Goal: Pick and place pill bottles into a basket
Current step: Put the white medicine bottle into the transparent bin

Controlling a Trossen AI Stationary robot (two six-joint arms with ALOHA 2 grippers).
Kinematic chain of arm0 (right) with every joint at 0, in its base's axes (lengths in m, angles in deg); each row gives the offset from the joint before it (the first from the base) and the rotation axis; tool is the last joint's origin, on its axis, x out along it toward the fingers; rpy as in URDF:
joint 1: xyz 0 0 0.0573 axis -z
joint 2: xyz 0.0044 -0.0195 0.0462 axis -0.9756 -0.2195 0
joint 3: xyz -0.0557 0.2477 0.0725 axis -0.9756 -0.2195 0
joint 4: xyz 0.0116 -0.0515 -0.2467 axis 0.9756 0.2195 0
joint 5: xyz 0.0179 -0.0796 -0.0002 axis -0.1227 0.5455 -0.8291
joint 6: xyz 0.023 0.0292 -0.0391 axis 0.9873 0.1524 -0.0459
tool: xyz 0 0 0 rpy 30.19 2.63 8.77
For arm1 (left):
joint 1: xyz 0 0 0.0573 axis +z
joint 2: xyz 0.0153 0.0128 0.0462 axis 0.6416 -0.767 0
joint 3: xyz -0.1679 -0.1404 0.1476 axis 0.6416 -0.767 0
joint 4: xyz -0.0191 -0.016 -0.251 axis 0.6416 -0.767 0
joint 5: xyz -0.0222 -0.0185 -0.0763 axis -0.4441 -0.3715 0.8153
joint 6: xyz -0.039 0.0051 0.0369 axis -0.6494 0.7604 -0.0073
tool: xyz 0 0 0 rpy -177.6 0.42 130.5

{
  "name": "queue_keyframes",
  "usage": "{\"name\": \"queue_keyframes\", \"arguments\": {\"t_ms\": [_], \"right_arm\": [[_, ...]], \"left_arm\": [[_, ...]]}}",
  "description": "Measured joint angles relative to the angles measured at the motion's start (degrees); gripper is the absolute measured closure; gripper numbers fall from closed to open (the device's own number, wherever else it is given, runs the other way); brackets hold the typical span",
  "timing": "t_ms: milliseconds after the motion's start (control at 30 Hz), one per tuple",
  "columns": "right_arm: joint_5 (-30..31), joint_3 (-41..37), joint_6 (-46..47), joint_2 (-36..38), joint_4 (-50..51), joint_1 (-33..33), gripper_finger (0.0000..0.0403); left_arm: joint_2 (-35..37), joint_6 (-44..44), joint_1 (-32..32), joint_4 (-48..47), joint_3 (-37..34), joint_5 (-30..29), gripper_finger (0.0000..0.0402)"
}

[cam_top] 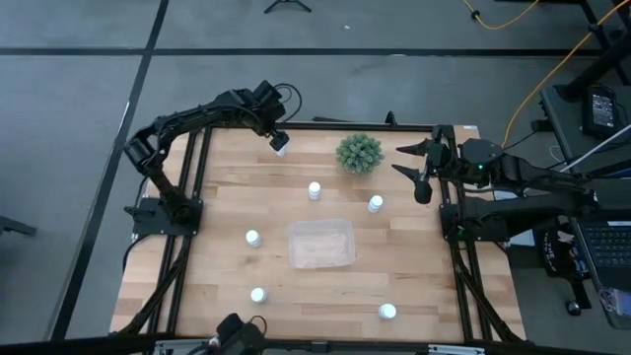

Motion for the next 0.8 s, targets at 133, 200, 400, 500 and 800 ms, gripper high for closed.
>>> {"name": "queue_keyframes", "arguments": {"t_ms": [133, 200, 400, 500, 800], "right_arm": [[0.02, 0.00, 1.70, 0.00, 0.00, 0.00, 0.0181], [0.02, 0.00, 2.62, 0.00, 0.00, 0.00, 0.0181], [0.02, 0.00, 4.31, 0.00, -0.01, 0.00, 0.0181], [0.02, 0.00, 4.34, 0.00, 0.00, 0.00, 0.0181], [0.02, 0.00, 4.14, 0.00, -0.02, 0.00, 0.0181]], "left_arm": [[-3.99, -0.80, -0.36, 0.52, -0.04, -0.52, 0.0002], [-5.81, -1.01, -0.38, 0.55, -0.04, -0.64, 0.0002], [-9.67, -1.50, -0.36, 0.58, -0.06, -0.65, 0.0002], [-10.40, -1.02, -0.38, 1.04, -0.06, -1.20, 0.0002], [-10.64, -0.92, -0.36, 3.98, -0.06, -1.48, 0.0050]]}}
